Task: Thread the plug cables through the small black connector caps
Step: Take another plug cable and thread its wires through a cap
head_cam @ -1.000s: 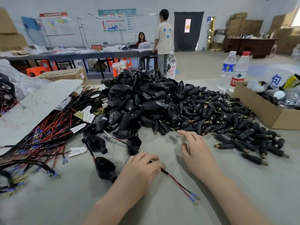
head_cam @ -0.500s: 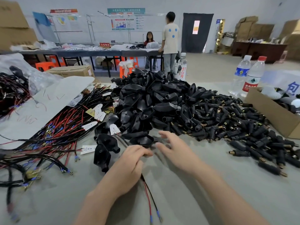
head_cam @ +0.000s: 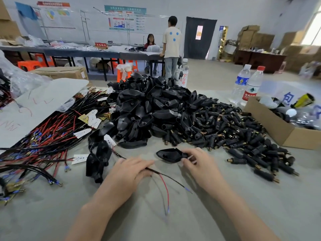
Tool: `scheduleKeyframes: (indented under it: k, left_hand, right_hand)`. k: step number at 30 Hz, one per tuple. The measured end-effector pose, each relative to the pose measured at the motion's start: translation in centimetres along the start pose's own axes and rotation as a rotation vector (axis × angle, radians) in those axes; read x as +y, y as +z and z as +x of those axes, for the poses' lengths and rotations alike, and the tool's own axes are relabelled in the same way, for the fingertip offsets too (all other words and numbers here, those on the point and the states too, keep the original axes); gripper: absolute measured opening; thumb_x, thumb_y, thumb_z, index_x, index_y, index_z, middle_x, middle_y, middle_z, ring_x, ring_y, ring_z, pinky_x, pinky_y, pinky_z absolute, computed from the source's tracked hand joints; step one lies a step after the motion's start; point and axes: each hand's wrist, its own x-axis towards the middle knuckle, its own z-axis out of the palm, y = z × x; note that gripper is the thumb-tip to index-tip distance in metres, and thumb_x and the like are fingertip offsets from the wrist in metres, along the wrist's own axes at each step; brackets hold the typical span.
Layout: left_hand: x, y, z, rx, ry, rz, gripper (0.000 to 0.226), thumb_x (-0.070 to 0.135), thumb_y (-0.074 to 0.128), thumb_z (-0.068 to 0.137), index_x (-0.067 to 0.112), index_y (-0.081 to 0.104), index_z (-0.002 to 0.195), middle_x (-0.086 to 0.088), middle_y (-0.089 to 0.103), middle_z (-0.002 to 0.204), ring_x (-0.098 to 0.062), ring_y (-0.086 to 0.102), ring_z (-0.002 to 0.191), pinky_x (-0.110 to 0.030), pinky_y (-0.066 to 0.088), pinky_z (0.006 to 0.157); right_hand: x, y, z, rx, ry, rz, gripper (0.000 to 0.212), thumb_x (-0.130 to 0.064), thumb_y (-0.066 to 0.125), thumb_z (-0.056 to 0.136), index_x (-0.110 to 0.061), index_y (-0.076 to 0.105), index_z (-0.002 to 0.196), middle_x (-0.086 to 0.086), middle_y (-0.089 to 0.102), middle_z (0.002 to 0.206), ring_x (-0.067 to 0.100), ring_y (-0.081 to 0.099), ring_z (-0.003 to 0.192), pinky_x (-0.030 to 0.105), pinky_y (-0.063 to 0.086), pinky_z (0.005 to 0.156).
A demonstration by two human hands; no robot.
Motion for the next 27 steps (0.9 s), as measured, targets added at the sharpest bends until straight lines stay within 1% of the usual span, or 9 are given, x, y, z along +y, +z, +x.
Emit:
scheduleKeyframes:
  k: [3,6,8,11,14,16,19,23,27]
  left_hand:
    - [1.8,-0.5,0.5,0.243,-0.040,-0.030,0.032,0.027,0.052,0.101,0.026,0.066,0.130,0.026,0.065,0.066,0.012,0.050,0.078,-0.021,0.029,0.071]
    - [2.6,-0.3,1.0,0.245,-0.176,-0.095,0.040,0.042,0.038,0.104,0.033,0.050,0.142,0.011,0.048,0.047,-0.010,0.048,0.061,-0.029,0.040,0.063]
    - [2.9,0.1,1.0,0.163,-0.188,-0.116,0.041,0.055,0.026,0.098,0.041,0.048,0.129,0.005,0.049,0.053,-0.014,0.051,0.055,-0.037,0.045,0.061]
    - [3.2,0.7,0.6,0.111,-0.162,-0.190,0.025,0.052,0.029,0.100,0.044,0.049,0.111,0.016,0.059,0.074,-0.007,0.059,0.069,-0.033,0.050,0.066]
    - [3.5,0.8,0.5,0.168,-0.147,-0.128,0.022,0.031,0.050,0.102,0.041,0.062,0.117,0.020,0.069,0.088,-0.005,0.061,0.085,-0.020,0.048,0.069]
    - [3.6,0.8,0.8,0.204,-0.162,-0.095,0.032,0.024,0.057,0.099,0.038,0.065,0.127,0.018,0.066,0.076,-0.008,0.059,0.080,-0.011,0.039,0.062]
    - [3.8,0.7,1.0,0.232,-0.165,-0.068,0.039,0.019,0.060,0.098,0.033,0.062,0.134,0.025,0.046,0.057,-0.011,0.052,0.062,-0.023,0.038,0.055]
    - [3.7,0.7,0.7,0.330,-0.160,-0.070,0.041,0.015,0.061,0.098,0.030,0.061,0.136,0.015,0.066,0.076,-0.013,0.060,0.067,-0.034,0.050,0.056]
    - [3.4,0.8,0.9,0.306,-0.156,-0.018,0.041,0.027,0.048,0.099,0.029,0.060,0.138,0.007,0.071,0.087,-0.021,0.066,0.074,-0.039,0.054,0.058]
  right_hand:
    - [1.5,-1.4,-1.5,0.053,0.051,0.189,0.025,-0.015,0.068,0.092,-0.032,0.068,0.111,-0.013,0.069,0.102,0.007,0.064,0.089,0.025,0.049,0.080]
    - [1.7,-1.8,-1.6,0.099,0.133,0.416,0.028,-0.013,0.070,0.091,-0.037,0.071,0.106,-0.011,0.073,0.092,0.004,0.067,0.081,0.011,0.048,0.067]
    - [1.4,-1.8,-1.2,0.119,0.162,0.502,0.028,-0.016,0.071,0.091,-0.042,0.071,0.102,-0.013,0.073,0.091,0.003,0.067,0.078,0.009,0.047,0.063]
    - [1.3,-1.6,-1.0,0.114,0.171,0.549,0.028,-0.017,0.072,0.090,-0.043,0.070,0.100,-0.010,0.072,0.092,0.006,0.065,0.073,0.009,0.046,0.061]
    - [1.3,-1.7,-0.9,0.109,0.176,0.571,0.028,-0.016,0.072,0.088,-0.041,0.071,0.101,-0.007,0.073,0.091,0.013,0.066,0.073,0.009,0.046,0.059]
    - [1.4,-1.8,-0.8,0.100,0.186,0.590,0.027,-0.016,0.073,0.088,-0.039,0.072,0.102,-0.007,0.073,0.091,0.014,0.067,0.076,0.009,0.047,0.060]
    - [1.5,-1.9,-0.8,0.103,0.194,0.602,0.026,-0.015,0.073,0.087,-0.036,0.073,0.102,-0.004,0.073,0.089,0.005,0.062,0.068,0.009,0.046,0.057]
    - [1.3,-1.9,-1.0,0.088,0.207,0.637,0.025,-0.016,0.073,0.087,-0.038,0.072,0.099,-0.001,0.073,0.090,0.006,0.065,0.071,0.009,0.047,0.053]
    - [1.1,-1.7,-1.0,0.080,0.211,0.716,0.025,-0.014,0.074,0.087,-0.035,0.072,0.100,-0.004,0.075,0.090,0.010,0.072,0.079,0.012,0.051,0.066]
